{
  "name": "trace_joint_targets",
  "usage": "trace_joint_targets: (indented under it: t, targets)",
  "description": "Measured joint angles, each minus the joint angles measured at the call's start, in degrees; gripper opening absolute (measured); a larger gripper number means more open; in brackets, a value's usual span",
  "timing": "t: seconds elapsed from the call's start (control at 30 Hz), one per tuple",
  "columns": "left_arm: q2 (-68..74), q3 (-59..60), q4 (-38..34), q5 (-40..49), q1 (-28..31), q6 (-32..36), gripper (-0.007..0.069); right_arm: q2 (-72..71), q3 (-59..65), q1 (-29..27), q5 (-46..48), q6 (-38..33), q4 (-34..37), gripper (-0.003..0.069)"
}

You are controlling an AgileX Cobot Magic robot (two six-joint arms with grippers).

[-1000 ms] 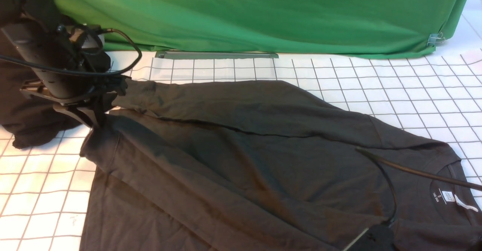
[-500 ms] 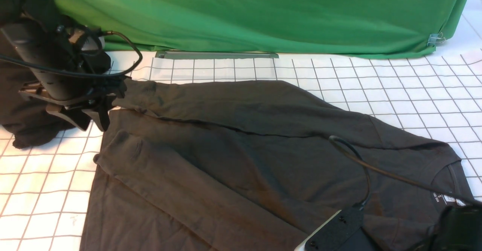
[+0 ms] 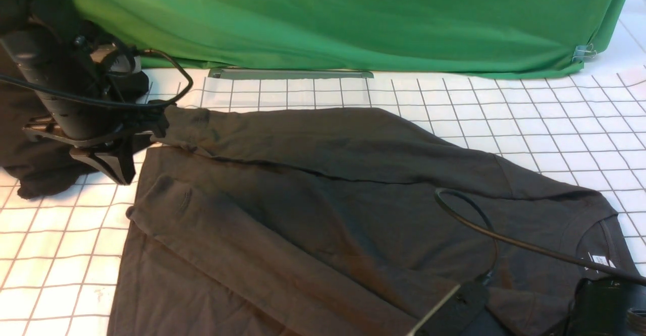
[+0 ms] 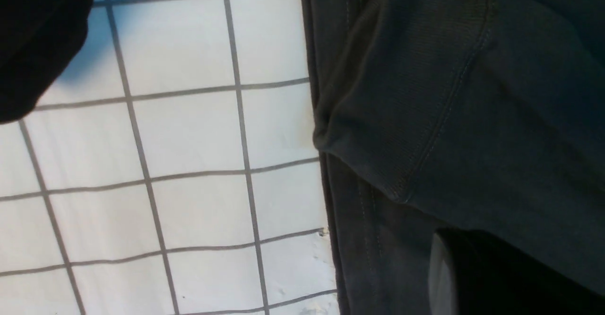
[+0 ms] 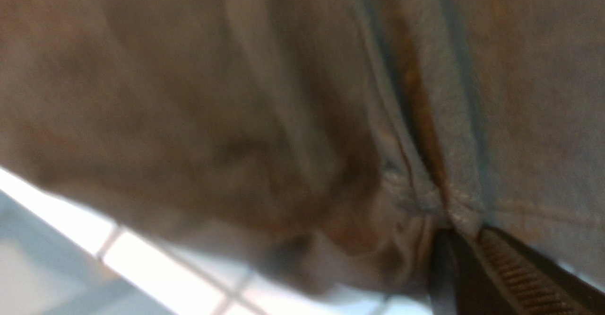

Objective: Fold a long-sleeved shirt over a white checkered tablecloth.
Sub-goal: 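Grab the top left corner of the dark shirt with the left gripper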

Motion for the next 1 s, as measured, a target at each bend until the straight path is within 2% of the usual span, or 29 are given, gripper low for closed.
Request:
trace_joint_targets:
  t: [0.13, 0.37, 0.43, 0.5, 0.53, 0.6, 0.63, 0.67, 0.7, 0.83, 1.0]
  targets:
    - [-0.1, 0.0, -2.0, 0.0, 0.0, 0.5, -0.0006, -1.9, 0.0, 0.1, 6.4, 0.0, 3.4, 0.0002]
    - [-0.1, 0.0, -3.2, 0.0, 0.0, 1.0, -0.0006, -5.2, 0.0, 2.1, 6.2, 0.1, 5.1, 0.0007]
    - [-0.1, 0.0, -3.3, 0.0, 0.0, 1.0, -0.0006, -5.4, 0.0, 2.3, 3.4, 0.6, 5.0, 0.0048]
    - [-0.1, 0.0, -3.3, 0.0, 0.0, 1.0, -0.0006, -5.4, 0.0, 2.4, 0.7, 1.2, 4.4, 0.0150]
    - [-0.1, 0.0, -3.3, 0.0, 0.0, 1.1, -0.0006, -5.4, 0.0, 2.4, 0.3, 1.2, 4.2, 0.0175]
    - [-0.1, 0.0, -3.3, 0.0, 0.0, 1.3, -0.0006, -5.0, 0.0, 2.4, -2.7, 1.3, 3.0, 0.0337]
    - [-0.1, 0.0, -3.3, 0.0, 0.0, 1.3, -0.0006, -5.0, 0.0, 2.4, -2.9, 1.3, 3.0, 0.0347]
    - [-0.1, -0.1, -3.6, 0.0, 0.0, 1.4, -0.0006, -4.2, 0.0, 2.4, -4.2, 1.0, 2.4, 0.0402]
    - [-0.1, -0.1, -3.7, 0.0, 0.0, 1.4, -0.0006, -3.7, 0.0, 2.4, -4.7, 0.6, 2.2, 0.0414]
    - [-0.1, -0.1, -4.2, 0.0, 0.0, 1.4, -0.0006, 0.3, 0.0, 2.4, -4.9, 0.5, -0.8, 0.0379]
    - [-0.1, -0.1, -4.2, 0.0, 0.0, 1.4, -0.0006, 3.2, 0.0, 2.4, -4.8, 3.0, -4.2, 0.0267]
